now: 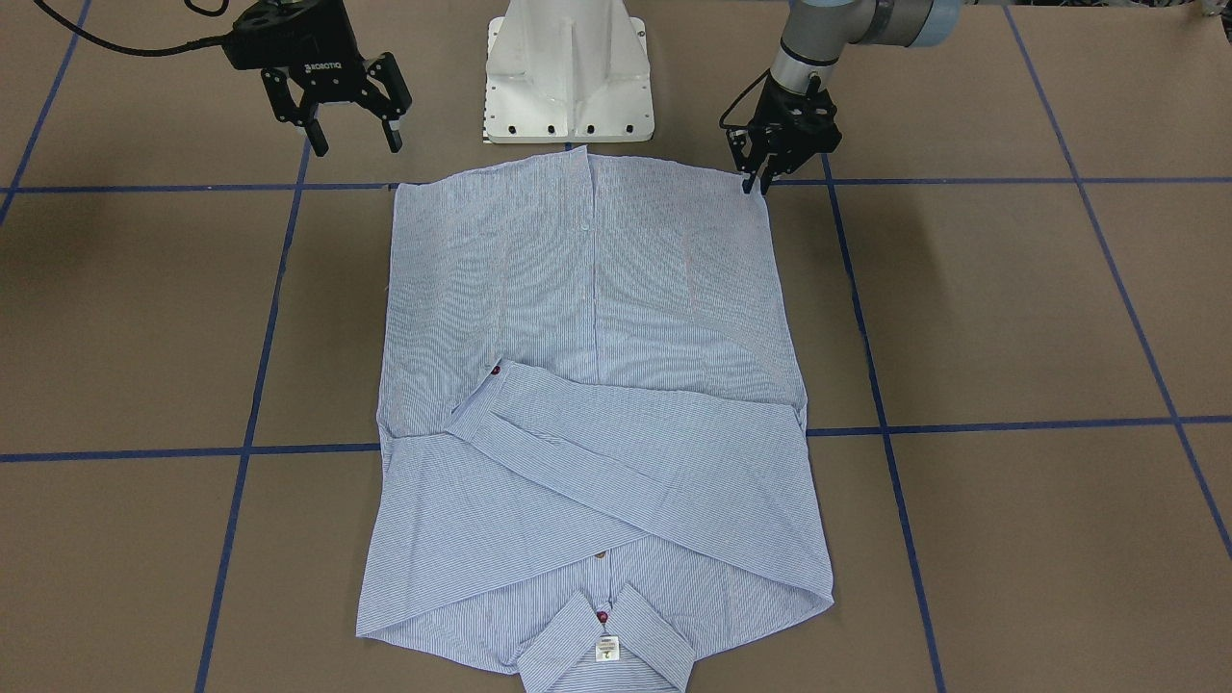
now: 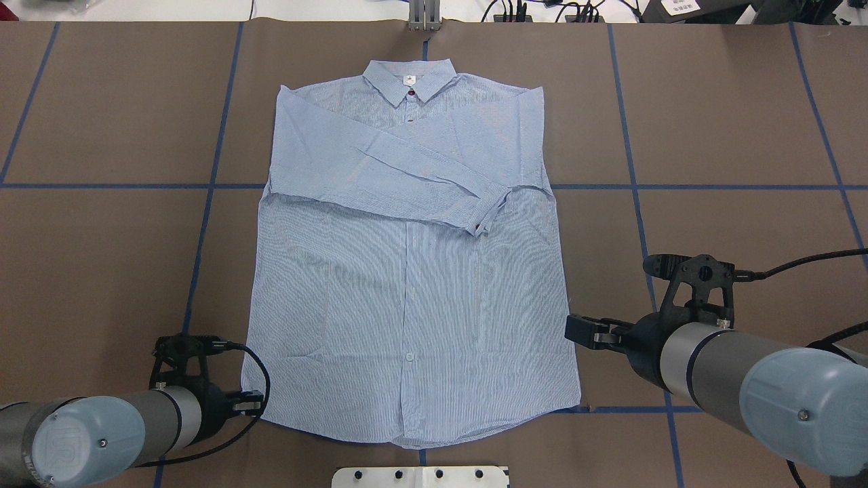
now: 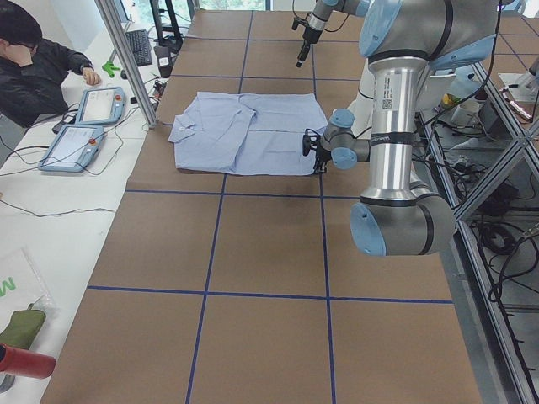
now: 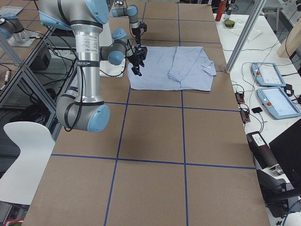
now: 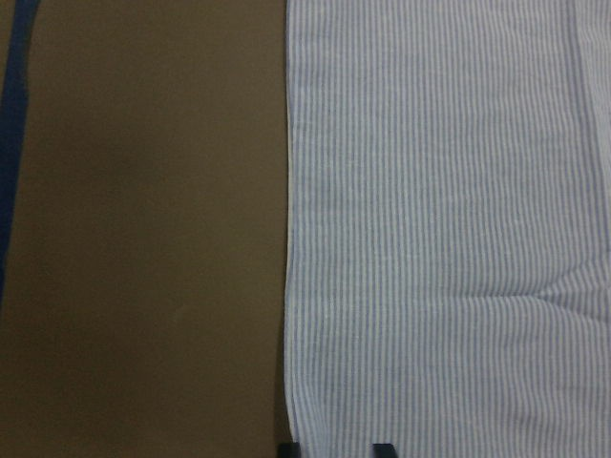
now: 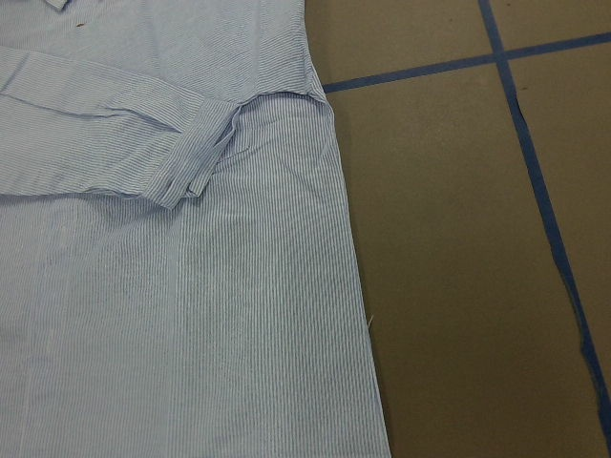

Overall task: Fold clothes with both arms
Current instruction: 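Grasp the hem corner with the left gripper while the right gripper lowers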

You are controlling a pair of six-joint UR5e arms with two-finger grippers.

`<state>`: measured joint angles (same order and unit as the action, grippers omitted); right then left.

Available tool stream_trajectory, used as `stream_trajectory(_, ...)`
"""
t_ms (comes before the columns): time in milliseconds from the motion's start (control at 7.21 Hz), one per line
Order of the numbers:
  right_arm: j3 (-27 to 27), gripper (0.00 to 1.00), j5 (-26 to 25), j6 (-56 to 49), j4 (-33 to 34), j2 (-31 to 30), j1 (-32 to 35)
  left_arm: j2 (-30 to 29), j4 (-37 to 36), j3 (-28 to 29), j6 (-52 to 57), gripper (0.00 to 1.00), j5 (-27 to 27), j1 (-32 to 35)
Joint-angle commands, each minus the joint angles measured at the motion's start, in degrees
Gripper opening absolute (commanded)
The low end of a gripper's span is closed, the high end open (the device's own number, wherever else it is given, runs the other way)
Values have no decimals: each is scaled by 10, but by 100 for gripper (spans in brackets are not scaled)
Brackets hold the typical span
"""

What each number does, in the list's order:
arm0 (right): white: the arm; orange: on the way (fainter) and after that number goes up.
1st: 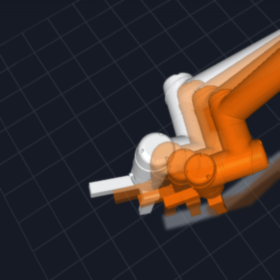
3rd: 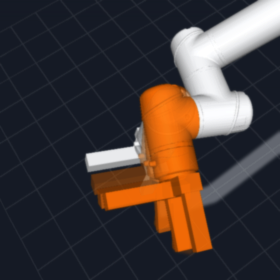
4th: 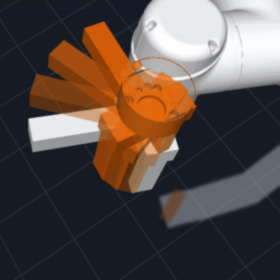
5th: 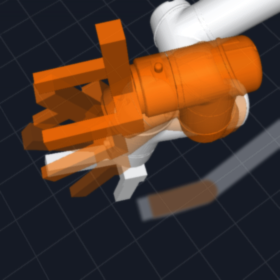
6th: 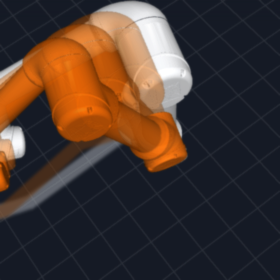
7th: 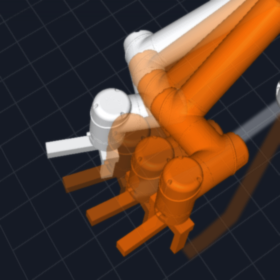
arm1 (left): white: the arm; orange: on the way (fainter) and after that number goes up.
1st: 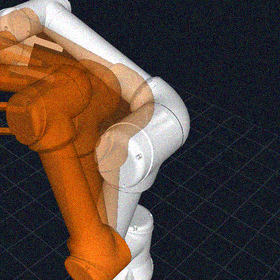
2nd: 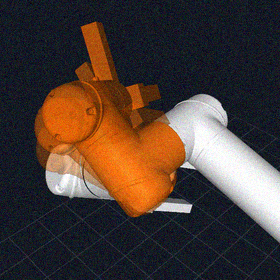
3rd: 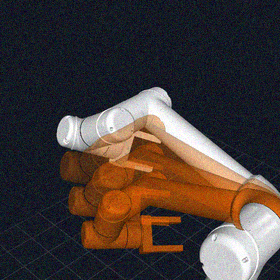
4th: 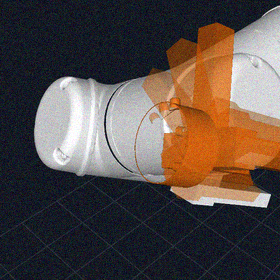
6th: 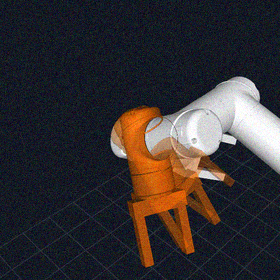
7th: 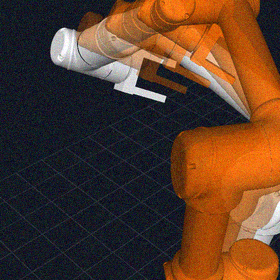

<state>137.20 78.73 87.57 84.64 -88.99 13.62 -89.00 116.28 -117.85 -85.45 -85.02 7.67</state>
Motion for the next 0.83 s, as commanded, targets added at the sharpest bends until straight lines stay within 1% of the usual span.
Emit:
stream_trajectory(0, 0, 100, -1, 0, 0, -1, 0, 2, 0, -2, -2, 19, 0, -3)
stream_trajectory(139, -1, 100, 1, 1, 0, -1, 0, 3, 0, -3, -8, 0, 0, -3)
stream_trajectory(416, -4, 100, 1, 1, -14, -12, -5, 3, -1, -18, -8, 0, 0, -2)
stream_trajectory(555, -14, 100, 1, 2, -69, -47, -11, 3, 0, -21, -8, 0, 0, -2)
stream_trajectory(694, -32, 100, -2, 2, -144, -90, -13, 1, 1, -23, -9, 0, 1, -2)
